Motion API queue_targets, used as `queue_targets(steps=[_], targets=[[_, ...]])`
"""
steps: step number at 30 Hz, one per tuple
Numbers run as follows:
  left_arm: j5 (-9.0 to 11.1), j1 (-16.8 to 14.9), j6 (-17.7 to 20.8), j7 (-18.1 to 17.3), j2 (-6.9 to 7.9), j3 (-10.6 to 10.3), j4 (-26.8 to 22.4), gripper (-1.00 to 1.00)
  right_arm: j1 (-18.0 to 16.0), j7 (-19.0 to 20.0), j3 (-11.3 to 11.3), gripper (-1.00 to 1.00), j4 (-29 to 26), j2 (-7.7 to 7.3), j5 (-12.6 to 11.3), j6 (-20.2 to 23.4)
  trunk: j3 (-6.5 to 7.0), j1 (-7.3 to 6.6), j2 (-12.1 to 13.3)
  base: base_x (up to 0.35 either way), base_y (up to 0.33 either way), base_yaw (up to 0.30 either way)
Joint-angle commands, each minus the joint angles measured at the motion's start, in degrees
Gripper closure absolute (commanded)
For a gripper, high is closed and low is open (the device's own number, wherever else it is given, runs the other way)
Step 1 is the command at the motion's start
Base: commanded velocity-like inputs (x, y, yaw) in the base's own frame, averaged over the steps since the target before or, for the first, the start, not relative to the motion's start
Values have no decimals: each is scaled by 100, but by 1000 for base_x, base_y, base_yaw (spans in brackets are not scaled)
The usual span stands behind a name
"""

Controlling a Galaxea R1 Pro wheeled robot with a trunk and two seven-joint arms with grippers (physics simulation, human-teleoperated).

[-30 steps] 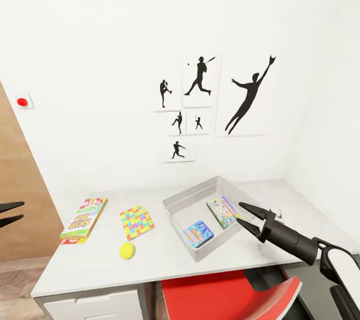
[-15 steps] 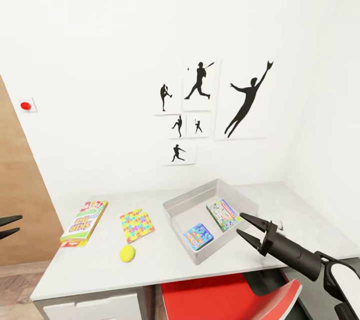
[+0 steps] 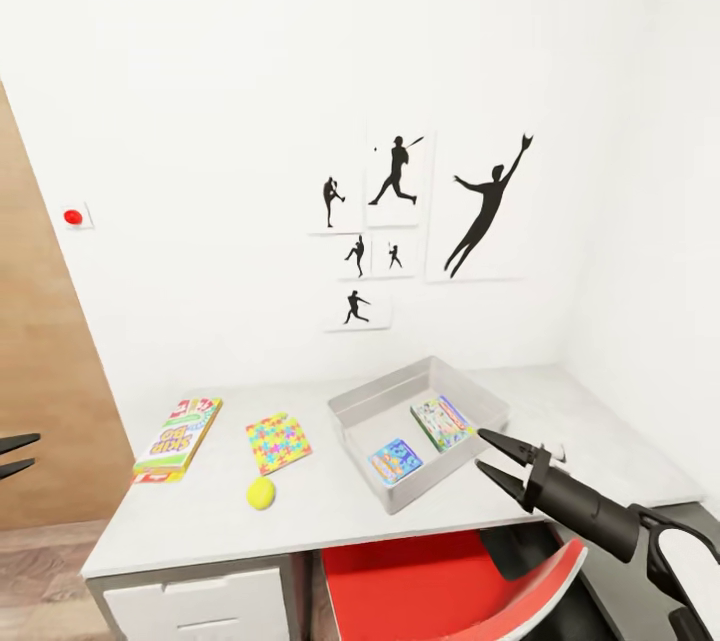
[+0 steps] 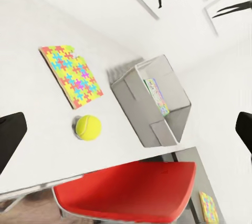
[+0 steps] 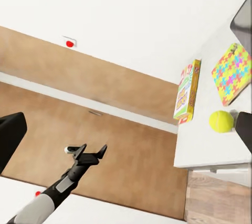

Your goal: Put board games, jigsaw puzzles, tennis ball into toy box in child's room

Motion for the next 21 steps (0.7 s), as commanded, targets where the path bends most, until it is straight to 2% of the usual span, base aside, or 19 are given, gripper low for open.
queue_targets(steps=[1,12,21], targets=[[-34,-1,60,-22,4,24,2,-100,-2,67,-11,-100,5,-4,87,-45,7,-1,-3,-234,0,0],[-28,-1,67,-22,35,21,3,-100,-2,36,2,-100,7,3,149,-184,106,-1,-3,-58,0,3],[-28,-1,107,-22,18,21,-12,-100,0,27,32,-100,8,15,152,-255,122,-1,-3,-2,0,4]])
